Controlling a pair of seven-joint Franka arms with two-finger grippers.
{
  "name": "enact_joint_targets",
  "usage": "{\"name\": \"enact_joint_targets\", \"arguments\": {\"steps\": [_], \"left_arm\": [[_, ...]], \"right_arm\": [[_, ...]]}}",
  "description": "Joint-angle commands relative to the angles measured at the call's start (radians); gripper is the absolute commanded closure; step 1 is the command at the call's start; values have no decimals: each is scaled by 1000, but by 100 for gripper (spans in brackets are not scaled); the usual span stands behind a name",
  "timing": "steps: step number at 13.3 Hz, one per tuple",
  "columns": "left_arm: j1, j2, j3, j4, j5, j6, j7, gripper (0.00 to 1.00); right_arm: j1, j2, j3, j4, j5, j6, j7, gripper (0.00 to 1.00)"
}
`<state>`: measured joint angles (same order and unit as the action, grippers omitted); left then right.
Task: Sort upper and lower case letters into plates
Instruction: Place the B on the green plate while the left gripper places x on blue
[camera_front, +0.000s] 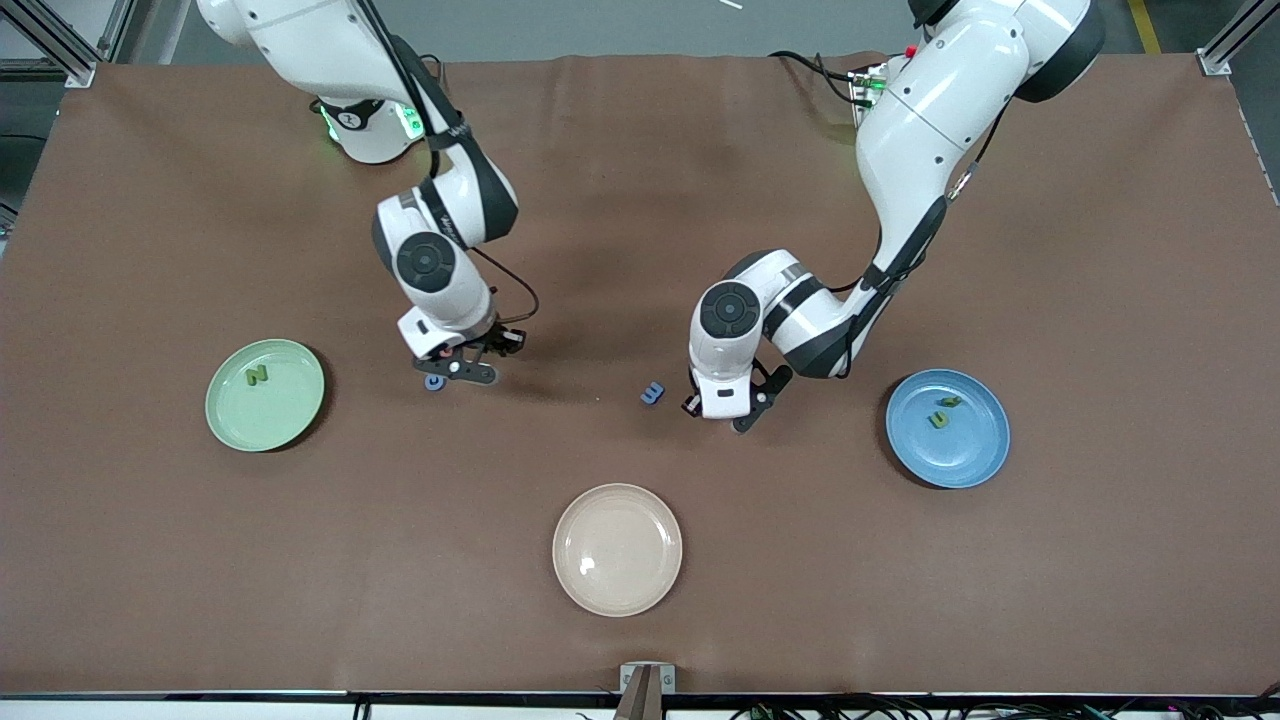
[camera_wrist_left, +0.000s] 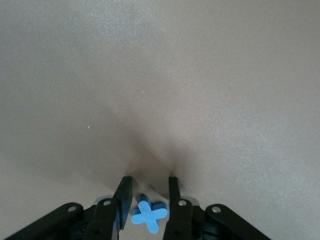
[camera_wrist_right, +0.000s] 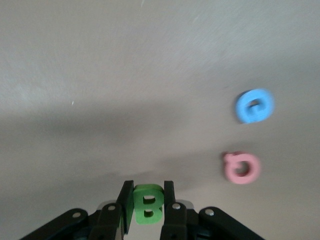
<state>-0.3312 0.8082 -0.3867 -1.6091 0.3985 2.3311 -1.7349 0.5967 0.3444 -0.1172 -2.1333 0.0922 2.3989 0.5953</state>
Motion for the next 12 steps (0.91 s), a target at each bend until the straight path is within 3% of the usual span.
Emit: {"name": "enact_joint_targets", "arguments": {"steps": [1, 3, 7, 12], "left_arm": [[-8, -1, -4, 1, 14, -10, -31, 63], [-12, -1, -7, -3, 10, -12, -31, 64], [-14, -4, -21, -31, 3, -21, -34, 67], [-11, -7, -21, -32, 3, -22, -28, 99]], "right_arm": [[-154, -143, 1, -40, -11, -113, -221, 88], [-282, -188, 1, -69, -12, -124, -444, 88], [-558, -180, 2, -74, -12, -96, -904, 87], [-710, -110, 4, -148, -12, 67, -1143, 86]]}}
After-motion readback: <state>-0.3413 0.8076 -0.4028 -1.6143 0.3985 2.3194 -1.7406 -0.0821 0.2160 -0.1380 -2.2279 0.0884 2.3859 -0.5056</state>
